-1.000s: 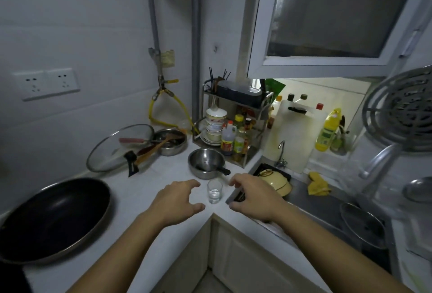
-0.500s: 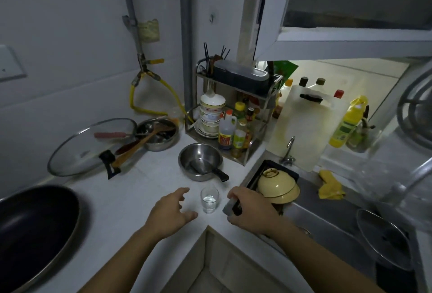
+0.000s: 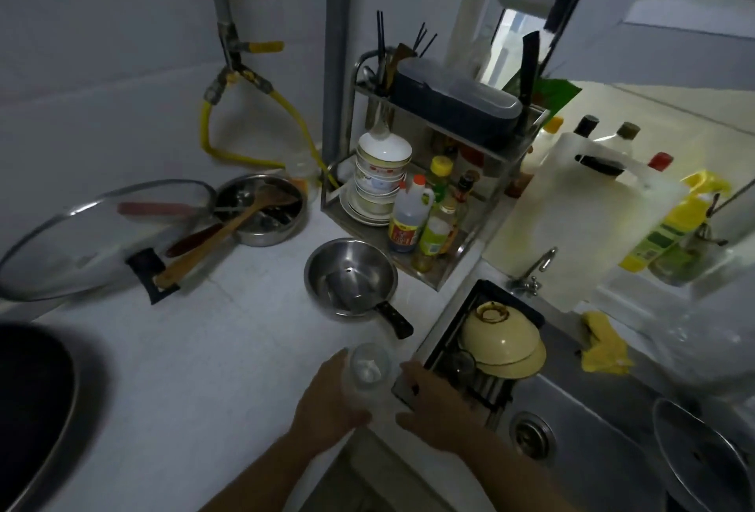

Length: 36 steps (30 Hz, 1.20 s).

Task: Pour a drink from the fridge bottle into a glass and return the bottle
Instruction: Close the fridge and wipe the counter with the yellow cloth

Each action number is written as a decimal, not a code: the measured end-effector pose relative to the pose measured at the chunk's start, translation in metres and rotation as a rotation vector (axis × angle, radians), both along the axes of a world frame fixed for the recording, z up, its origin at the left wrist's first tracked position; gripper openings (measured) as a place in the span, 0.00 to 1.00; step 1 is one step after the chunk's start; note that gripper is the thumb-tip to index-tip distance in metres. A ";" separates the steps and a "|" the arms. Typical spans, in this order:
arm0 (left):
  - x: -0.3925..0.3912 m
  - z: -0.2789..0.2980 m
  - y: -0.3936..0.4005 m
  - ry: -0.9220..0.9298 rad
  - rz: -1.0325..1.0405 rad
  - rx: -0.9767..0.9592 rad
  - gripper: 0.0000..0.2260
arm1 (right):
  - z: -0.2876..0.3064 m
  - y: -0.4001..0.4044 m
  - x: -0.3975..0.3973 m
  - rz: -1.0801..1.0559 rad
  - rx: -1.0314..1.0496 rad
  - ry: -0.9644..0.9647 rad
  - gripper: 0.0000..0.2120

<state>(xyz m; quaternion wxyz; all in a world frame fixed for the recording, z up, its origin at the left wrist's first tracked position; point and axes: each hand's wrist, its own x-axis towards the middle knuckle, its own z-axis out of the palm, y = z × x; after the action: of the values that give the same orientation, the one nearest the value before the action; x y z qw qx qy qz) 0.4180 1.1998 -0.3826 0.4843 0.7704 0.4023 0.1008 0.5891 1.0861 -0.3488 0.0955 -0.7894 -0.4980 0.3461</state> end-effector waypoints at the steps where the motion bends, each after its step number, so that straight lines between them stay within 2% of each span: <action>1: 0.004 -0.012 0.002 -0.027 0.028 -0.019 0.26 | -0.008 0.002 0.004 0.016 -0.015 0.015 0.39; 6: 0.026 -0.034 -0.002 -0.094 0.201 -0.097 0.36 | -0.031 0.013 0.019 0.061 -0.085 0.108 0.38; 12: 0.041 -0.036 -0.004 -0.104 0.328 -0.100 0.30 | -0.036 0.027 0.032 0.157 -0.031 0.153 0.28; 18: 0.025 -0.035 -0.010 -0.137 0.439 -0.069 0.28 | -0.041 0.038 0.032 0.191 0.007 0.133 0.29; 24: -0.035 -0.008 -0.025 -0.159 0.618 -0.009 0.22 | -0.035 0.057 -0.001 0.368 -0.008 0.031 0.32; 36: -0.216 0.009 -0.086 -0.079 0.934 -0.013 0.26 | -0.039 0.074 -0.102 0.644 0.029 -0.099 0.35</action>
<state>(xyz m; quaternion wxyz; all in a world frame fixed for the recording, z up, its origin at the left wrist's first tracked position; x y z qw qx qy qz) 0.2023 1.1142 -0.3732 0.4068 0.4995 0.6877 0.3349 0.4869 1.1601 -0.3873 -0.0322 -0.6057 -0.7311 0.3125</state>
